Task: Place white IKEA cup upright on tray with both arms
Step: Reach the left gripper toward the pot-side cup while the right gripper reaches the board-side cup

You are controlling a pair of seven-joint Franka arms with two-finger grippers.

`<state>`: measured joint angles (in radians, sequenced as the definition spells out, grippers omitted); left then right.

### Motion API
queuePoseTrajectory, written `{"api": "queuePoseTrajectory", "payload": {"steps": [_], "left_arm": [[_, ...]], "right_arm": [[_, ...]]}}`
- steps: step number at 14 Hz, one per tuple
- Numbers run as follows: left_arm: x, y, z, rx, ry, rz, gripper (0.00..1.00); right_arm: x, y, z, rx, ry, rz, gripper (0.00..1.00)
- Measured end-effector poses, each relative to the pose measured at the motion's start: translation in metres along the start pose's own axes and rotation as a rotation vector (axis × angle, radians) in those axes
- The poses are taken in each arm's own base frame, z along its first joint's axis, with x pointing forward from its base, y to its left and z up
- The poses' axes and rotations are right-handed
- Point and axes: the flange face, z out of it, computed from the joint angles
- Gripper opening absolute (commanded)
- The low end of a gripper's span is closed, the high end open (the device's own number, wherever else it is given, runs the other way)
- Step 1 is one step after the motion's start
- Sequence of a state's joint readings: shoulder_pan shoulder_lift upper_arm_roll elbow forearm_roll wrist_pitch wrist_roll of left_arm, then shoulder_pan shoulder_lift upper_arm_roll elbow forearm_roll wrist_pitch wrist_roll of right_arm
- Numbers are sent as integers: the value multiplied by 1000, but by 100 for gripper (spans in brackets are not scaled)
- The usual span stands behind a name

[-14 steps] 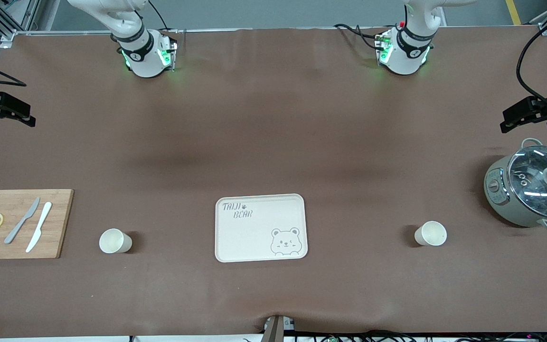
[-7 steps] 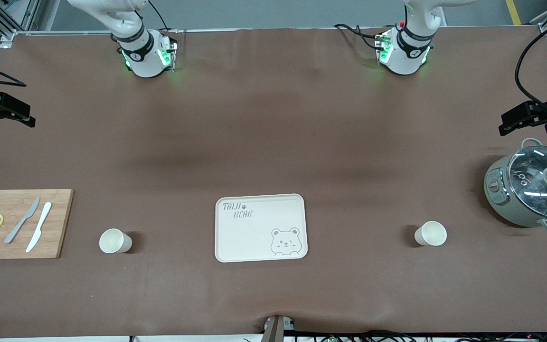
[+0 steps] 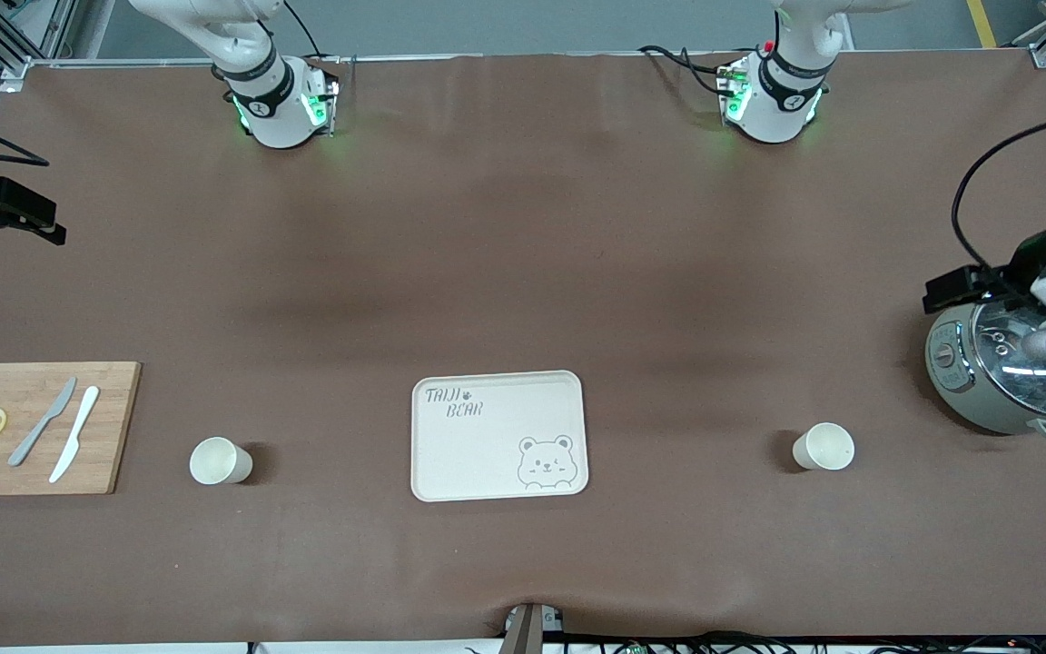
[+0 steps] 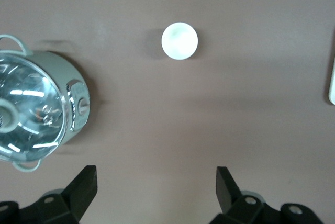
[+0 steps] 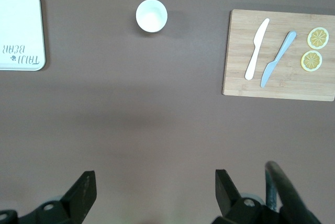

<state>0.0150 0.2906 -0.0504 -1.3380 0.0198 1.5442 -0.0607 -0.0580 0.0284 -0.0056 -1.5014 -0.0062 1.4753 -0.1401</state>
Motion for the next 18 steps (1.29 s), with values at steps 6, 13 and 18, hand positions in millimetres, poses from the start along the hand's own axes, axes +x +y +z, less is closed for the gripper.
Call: {"api": "queuePoseTrajectory", "payload": {"steps": [6, 13, 18], "left_arm": [[56, -5, 85, -1, 21, -6, 100], [102, -4, 182, -9, 67, 16, 100], [117, -6, 244, -13, 57, 13, 100]], "right_arm": [[24, 3, 24, 3, -24, 0, 100], [57, 3, 39, -9, 76, 12, 100], [84, 5, 83, -1, 39, 44, 100]]}}
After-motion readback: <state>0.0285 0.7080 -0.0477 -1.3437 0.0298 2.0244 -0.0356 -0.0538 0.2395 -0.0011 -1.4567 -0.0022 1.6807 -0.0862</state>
